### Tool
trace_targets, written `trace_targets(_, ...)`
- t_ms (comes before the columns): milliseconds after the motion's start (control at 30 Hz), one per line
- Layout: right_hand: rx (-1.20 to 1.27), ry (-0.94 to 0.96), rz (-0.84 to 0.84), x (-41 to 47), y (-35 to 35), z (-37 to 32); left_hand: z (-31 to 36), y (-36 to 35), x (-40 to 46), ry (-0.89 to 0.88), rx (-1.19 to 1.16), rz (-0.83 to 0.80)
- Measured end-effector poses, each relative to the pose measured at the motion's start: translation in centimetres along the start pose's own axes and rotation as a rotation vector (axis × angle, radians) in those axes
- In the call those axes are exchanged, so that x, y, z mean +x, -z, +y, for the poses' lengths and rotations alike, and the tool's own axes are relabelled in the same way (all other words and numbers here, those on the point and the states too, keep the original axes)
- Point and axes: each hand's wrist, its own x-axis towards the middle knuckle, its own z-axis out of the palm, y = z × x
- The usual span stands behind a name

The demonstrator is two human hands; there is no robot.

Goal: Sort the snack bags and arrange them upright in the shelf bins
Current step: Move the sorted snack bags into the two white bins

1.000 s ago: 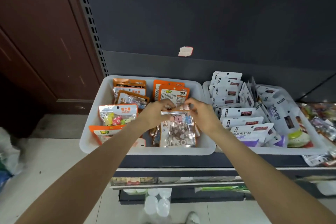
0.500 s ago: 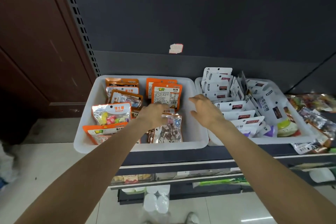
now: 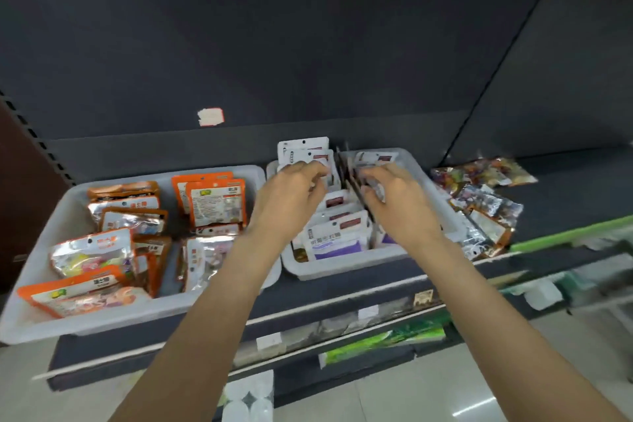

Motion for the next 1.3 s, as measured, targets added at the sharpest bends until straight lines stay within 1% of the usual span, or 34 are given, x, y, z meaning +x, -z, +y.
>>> trace_targets(67, -0.026, -0.06, -0.004, -1.6, 2.0, 4.2, 3.8, -2.6, 0.7, -0.02, -0.086, -0.005)
trace_targets(200, -0.047, -0.139, -0.048, -4.9, 6.1, 13.6, 12.2, -9.0, 2.4, -0.037, -0.076, -0.027)
trace_targets(300, -0.041, -0.214, -0.073, -6.8, 8.4, 20.8, 17.8, -14.3, 3.9, -0.03, -0.095, -0.081)
trace_targets(467, -0.043, -0.293, -0.115, -8.3, 10.6, 31.6, 24.9, -21.6, 6.8, -0.008, -0.087, -0.159)
trace_targets(567, -0.022, -0.333, -0.115, -7.6, 11.1, 37.1, 27.4, -25.6, 9.2, -0.011, -0.085, -0.208)
trace_targets(700, 0.021, -0.381, -0.142, -4.8, 10.8, 43.3, 28.8, -31.0, 13.7, -0.016, -0.059, -0.263)
trace_targets(833, -0.021, -0.381, -0.225, -0.9, 9.7, 48.2, 28.9, -35.8, 18.0, 0.047, -0.046, -0.295)
trace_targets(967, -0.03, -0.354, -0.273, 2.9, 8.0, 51.8, 27.9, -39.6, 20.9, 0.157, 0.066, -0.352)
trace_targets(1067, -0.034, -0.345, -0.35, 5.2, 5.9, 53.9, 26.7, -41.8, 22.1, 0.214, 0.204, -0.434)
trace_targets(1133, -0.037, -0.34, -0.402, 6.5, 4.4, 55.0, 25.5, -42.7, 22.7, 0.291, 0.277, -0.475)
trace_targets(1233, -0.043, -0.269, -0.505, 8.2, 2.3, 56.6, 23.7, -43.7, 23.3, 0.431, 0.301, -0.481)
trace_targets(1300, -0.072, -0.194, -0.565, 9.1, 1.2, 58.0, 22.9, -44.4, 23.4, 0.501, 0.286, -0.519)
